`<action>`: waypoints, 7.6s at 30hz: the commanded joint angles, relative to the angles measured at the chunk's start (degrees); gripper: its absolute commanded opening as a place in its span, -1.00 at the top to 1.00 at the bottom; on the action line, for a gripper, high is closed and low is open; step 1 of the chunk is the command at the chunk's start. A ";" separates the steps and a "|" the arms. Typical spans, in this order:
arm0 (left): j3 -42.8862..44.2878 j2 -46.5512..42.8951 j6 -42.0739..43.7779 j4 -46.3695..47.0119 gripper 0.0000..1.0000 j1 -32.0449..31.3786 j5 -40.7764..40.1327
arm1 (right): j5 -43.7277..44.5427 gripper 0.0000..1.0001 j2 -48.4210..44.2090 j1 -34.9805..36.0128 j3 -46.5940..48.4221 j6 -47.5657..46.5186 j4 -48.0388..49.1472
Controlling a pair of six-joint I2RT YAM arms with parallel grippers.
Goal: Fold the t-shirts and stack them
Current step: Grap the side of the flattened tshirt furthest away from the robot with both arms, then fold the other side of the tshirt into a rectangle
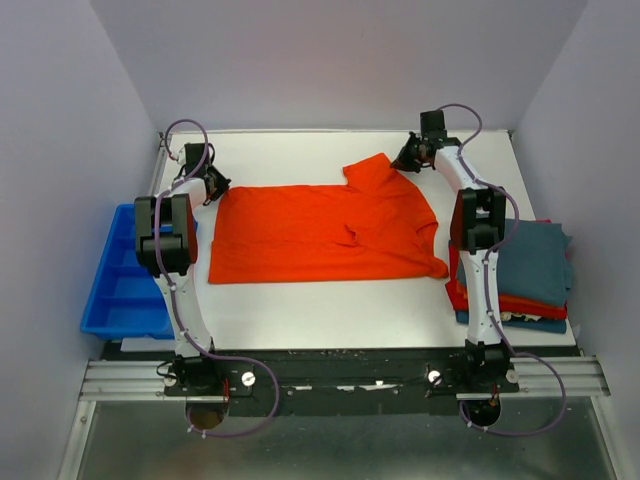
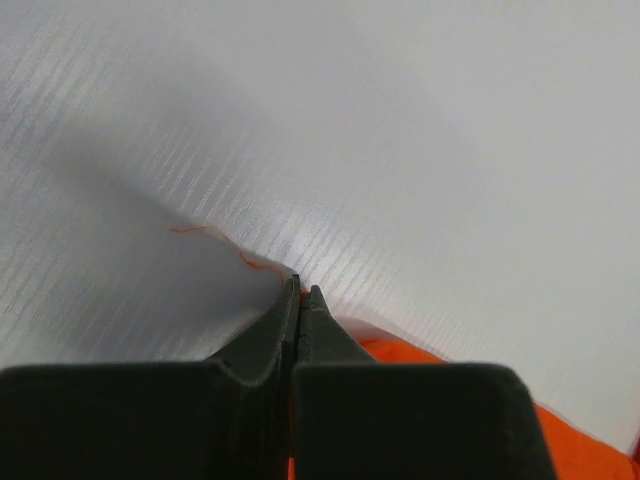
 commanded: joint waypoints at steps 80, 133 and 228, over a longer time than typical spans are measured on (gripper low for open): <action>-25.90 -27.94 5.28 3.54 1.00 1.03 -7.42 | -4.02 0.99 -54.01 0.06 -60.82 -2.77 10.90; -13.08 -11.16 4.05 -8.58 0.05 -6.53 -4.77 | 18.75 -0.06 -34.78 18.70 -50.21 -9.71 8.89; 1.86 -9.40 19.34 -17.02 -0.13 -57.06 -8.20 | 14.18 0.97 -69.48 11.67 -85.27 0.22 12.40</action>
